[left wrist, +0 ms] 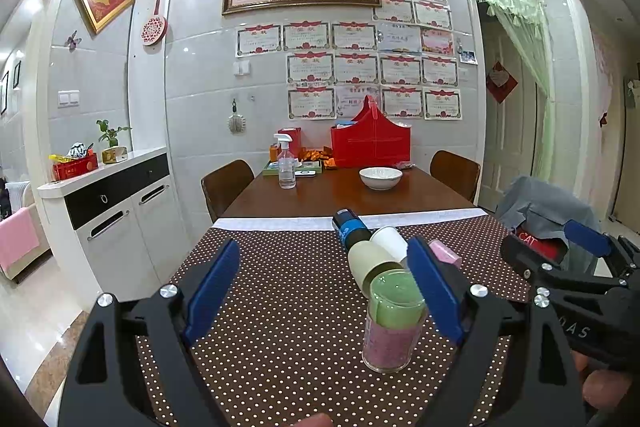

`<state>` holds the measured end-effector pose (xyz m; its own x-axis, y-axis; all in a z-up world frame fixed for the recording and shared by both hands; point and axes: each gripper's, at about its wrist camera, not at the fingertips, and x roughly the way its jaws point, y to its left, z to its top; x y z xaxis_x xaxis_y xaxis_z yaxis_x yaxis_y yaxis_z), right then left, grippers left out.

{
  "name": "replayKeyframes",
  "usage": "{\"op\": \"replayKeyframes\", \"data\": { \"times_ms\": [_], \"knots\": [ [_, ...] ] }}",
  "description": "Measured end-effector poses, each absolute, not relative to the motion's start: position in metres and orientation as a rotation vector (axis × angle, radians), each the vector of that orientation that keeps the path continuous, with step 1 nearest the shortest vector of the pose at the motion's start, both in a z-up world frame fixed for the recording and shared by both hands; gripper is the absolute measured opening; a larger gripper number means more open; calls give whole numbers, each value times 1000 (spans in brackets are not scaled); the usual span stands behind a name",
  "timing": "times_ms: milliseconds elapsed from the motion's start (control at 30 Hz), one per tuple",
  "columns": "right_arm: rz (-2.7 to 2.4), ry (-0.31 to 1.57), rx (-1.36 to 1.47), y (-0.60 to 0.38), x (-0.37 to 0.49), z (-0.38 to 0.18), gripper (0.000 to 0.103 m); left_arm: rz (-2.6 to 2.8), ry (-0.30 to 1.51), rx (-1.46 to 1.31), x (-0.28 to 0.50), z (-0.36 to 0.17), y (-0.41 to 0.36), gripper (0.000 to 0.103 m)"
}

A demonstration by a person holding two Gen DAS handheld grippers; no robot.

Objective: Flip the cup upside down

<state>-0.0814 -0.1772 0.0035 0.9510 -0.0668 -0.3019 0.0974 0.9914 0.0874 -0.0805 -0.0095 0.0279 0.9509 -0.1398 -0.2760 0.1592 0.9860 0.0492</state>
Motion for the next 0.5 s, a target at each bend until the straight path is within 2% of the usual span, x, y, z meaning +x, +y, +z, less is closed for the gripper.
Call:
{"op": "replayKeyframes", "data": {
  "times_ms": [500],
  "knots": [
    [-83,302,103,-177,-82,4,97,-154,278,70,-81,28,-10,84]
  ]
}}
